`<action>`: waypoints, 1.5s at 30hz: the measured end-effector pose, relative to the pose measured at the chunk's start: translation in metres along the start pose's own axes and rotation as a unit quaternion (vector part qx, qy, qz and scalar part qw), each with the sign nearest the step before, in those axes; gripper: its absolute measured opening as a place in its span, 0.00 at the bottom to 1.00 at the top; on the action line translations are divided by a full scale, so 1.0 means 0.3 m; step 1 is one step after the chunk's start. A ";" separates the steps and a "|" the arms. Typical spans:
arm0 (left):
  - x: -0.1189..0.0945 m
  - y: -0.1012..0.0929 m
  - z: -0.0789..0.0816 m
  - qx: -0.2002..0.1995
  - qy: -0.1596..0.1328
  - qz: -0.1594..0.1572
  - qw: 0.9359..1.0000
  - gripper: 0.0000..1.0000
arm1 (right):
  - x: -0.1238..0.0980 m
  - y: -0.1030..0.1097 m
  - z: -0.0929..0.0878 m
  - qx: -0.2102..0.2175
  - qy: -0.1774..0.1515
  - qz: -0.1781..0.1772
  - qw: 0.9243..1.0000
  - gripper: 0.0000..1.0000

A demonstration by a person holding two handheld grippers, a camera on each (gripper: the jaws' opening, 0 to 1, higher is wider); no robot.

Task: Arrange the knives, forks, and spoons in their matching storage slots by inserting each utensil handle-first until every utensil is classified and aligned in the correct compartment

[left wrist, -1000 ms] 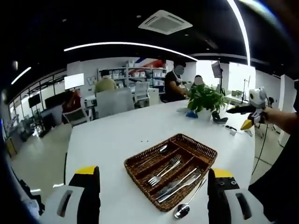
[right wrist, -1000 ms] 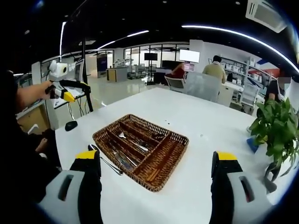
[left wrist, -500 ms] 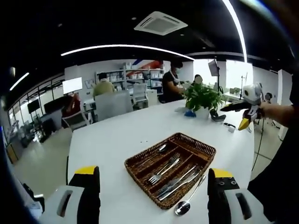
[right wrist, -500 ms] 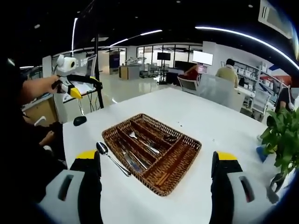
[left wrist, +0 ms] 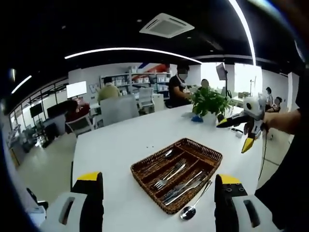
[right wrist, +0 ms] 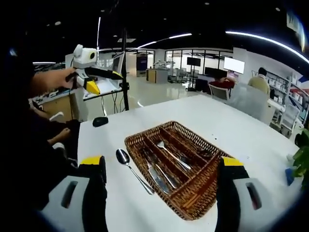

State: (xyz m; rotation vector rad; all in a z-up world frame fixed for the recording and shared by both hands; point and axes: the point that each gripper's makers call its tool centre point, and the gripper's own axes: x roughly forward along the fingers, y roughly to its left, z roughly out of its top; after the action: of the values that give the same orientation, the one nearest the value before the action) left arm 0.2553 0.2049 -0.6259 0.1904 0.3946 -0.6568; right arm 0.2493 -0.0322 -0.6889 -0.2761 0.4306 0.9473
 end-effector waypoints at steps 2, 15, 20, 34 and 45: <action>-0.007 0.000 -0.009 -0.002 0.002 0.001 1.000 1.00 | 0.021 0.020 -0.011 -0.002 0.003 0.011 1.000 0.91; -0.060 -0.001 -0.045 -0.013 0.004 0.013 1.000 1.00 | 0.173 0.174 -0.080 -0.012 0.017 0.090 0.996 0.71; -0.076 0.002 -0.055 -0.015 0.005 0.018 1.000 1.00 | 0.218 0.225 -0.098 -0.027 0.025 0.113 0.993 0.70; -0.140 -0.006 -0.096 -0.018 0.015 0.028 0.999 1.00 | 0.339 0.331 -0.219 -0.053 0.067 0.169 0.982 0.50; -0.173 0.002 -0.104 -0.015 0.018 0.034 0.999 1.00 | 0.476 0.341 -0.337 -0.063 0.108 0.165 0.978 0.34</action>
State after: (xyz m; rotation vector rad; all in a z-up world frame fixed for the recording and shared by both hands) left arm 0.2091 0.2434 -0.6327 0.1870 0.4311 -0.5809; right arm 0.2135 0.0863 -0.8495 -0.4332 0.6300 1.2783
